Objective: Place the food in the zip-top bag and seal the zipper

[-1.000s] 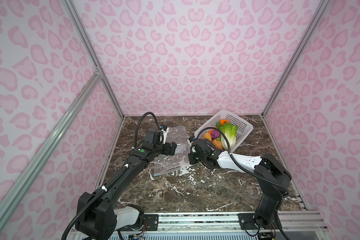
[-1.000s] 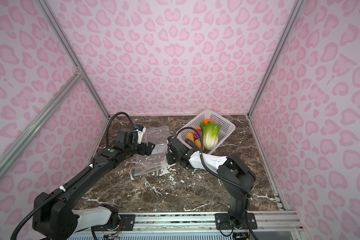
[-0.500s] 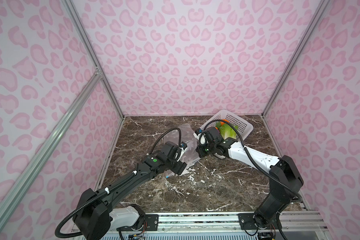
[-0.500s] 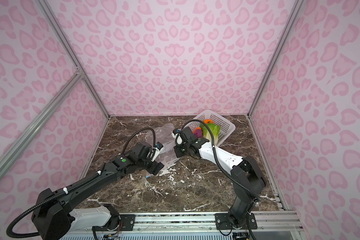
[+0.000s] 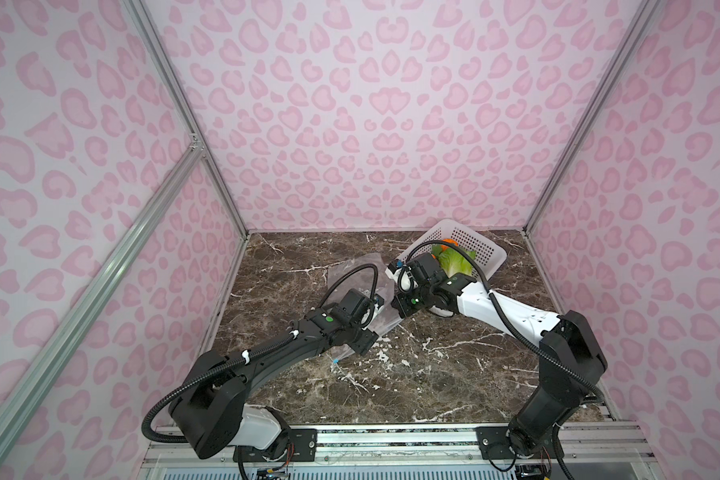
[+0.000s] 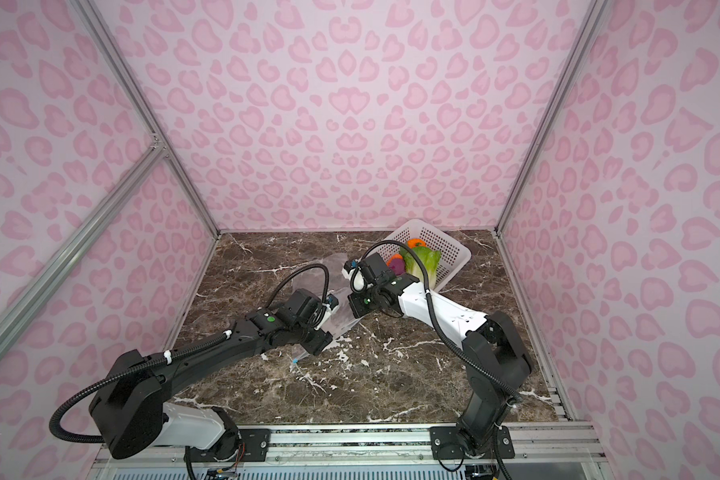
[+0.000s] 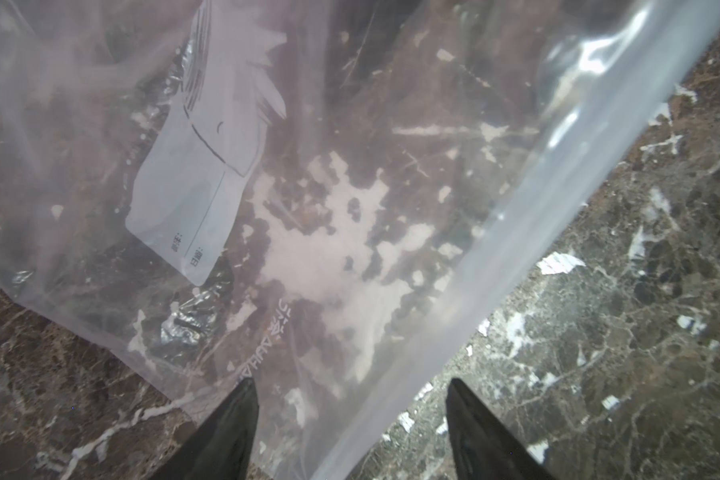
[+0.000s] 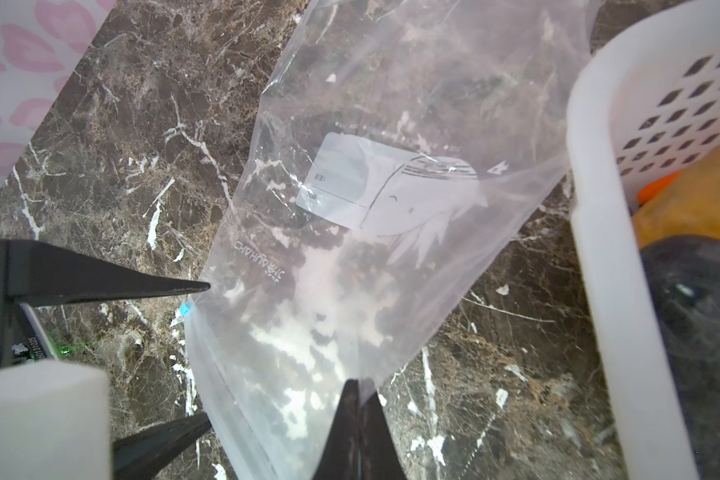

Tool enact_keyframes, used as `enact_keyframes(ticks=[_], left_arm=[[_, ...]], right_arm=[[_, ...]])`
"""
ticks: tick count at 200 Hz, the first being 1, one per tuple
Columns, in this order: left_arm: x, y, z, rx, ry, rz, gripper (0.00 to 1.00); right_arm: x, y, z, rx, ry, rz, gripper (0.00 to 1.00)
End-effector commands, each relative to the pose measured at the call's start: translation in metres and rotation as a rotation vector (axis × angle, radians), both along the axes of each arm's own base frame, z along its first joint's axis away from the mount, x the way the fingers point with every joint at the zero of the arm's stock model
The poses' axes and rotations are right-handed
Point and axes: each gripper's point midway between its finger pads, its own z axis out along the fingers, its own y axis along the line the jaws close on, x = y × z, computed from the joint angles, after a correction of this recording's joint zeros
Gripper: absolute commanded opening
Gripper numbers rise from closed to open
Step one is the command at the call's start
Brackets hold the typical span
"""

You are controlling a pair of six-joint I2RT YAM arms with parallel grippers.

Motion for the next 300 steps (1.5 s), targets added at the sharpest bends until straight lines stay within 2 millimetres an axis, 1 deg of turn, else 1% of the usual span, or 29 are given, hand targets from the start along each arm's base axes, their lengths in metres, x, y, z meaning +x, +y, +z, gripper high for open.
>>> enact_keyframes(ticks=[1, 18, 38, 56, 58, 66, 78, 85, 94, 103, 108, 116, 127, 141, 158, 174, 187, 205, 214, 227, 252, 269, 281, 300], left_arm=[[0.011, 0.006, 0.001, 0.032, -0.047, 0.041, 0.61], [0.015, 0.010, 0.000, 0.054, -0.057, 0.066, 0.51], [0.016, 0.008, -0.002, 0.055, -0.051, 0.068, 0.40], [0.015, 0.005, -0.002, 0.040, -0.037, 0.066, 0.37], [0.015, 0.004, -0.002, 0.038, -0.035, 0.064, 0.34], [0.013, 0.001, -0.001, 0.025, -0.027, 0.055, 0.26], [0.012, -0.003, 0.001, 0.004, -0.018, 0.047, 0.05], [0.012, -0.004, 0.003, -0.007, -0.016, 0.045, 0.04], [0.012, -0.007, 0.009, -0.030, -0.021, 0.047, 0.04], [0.014, -0.008, 0.016, -0.053, -0.030, 0.061, 0.04], [0.017, -0.008, 0.023, -0.069, -0.039, 0.072, 0.04], [0.022, -0.008, 0.033, -0.098, -0.052, 0.098, 0.04], [0.031, -0.007, 0.048, -0.144, -0.068, 0.145, 0.04], [0.043, -0.008, 0.067, -0.220, -0.069, 0.195, 0.04], [0.056, -0.011, 0.082, -0.312, -0.052, 0.234, 0.04], [0.067, -0.014, 0.089, -0.384, -0.026, 0.266, 0.03], [0.072, -0.017, 0.089, -0.438, 0.005, 0.278, 0.03], [0.075, -0.018, 0.086, -0.523, 0.082, 0.310, 0.03], [0.073, -0.020, 0.086, -0.552, 0.117, 0.307, 0.03], [0.072, -0.018, 0.086, -0.559, 0.121, 0.319, 0.03], [0.070, -0.017, 0.088, -0.584, 0.122, 0.341, 0.03], [0.069, -0.016, 0.093, -0.599, 0.111, 0.348, 0.03], [0.069, -0.013, 0.096, -0.607, 0.095, 0.358, 0.03], [0.070, -0.007, 0.103, -0.610, 0.060, 0.383, 0.03]], right_arm=[[-0.003, 0.001, -0.002, 0.011, 0.013, 0.012, 0.00], [-0.004, 0.002, -0.001, 0.017, 0.014, 0.014, 0.00], [-0.004, 0.006, 0.000, 0.037, 0.018, 0.018, 0.00], [-0.003, 0.013, 0.006, 0.075, 0.020, 0.021, 0.00], [-0.002, 0.014, 0.007, 0.081, 0.019, 0.021, 0.00], [0.000, 0.018, 0.010, 0.098, 0.017, 0.020, 0.00], [0.004, 0.023, 0.017, 0.114, 0.007, 0.014, 0.00], [0.009, 0.023, 0.021, 0.117, -0.004, 0.002, 0.00], [0.015, 0.023, 0.029, 0.115, -0.028, -0.019, 0.14], [0.023, 0.019, 0.039, 0.106, -0.063, -0.055, 0.31], [0.027, 0.016, 0.045, 0.103, -0.085, -0.078, 0.41], [0.033, 0.010, 0.056, 0.102, -0.122, -0.114, 0.52], [0.039, 0.002, 0.072, 0.108, -0.172, -0.159, 0.62], [0.043, -0.010, 0.089, 0.115, -0.225, -0.219, 0.66], [0.044, -0.023, 0.104, 0.119, -0.269, -0.274, 0.67], [0.039, -0.025, 0.112, 0.147, -0.278, -0.283, 0.67], [0.032, -0.021, 0.114, 0.183, -0.272, -0.271, 0.67], [0.019, -0.006, 0.111, 0.223, -0.266, -0.232, 0.67], [0.014, 0.003, 0.106, 0.230, -0.262, -0.218, 0.67], [0.010, 0.014, 0.094, 0.230, -0.248, -0.209, 0.67], [0.014, 0.034, 0.073, 0.224, -0.198, -0.210, 0.64], [0.027, 0.033, 0.058, 0.180, -0.209, -0.261, 0.57], [0.036, 0.030, 0.052, 0.153, -0.235, -0.287, 0.51], [0.053, 0.019, 0.046, 0.106, -0.276, -0.355, 0.39]])
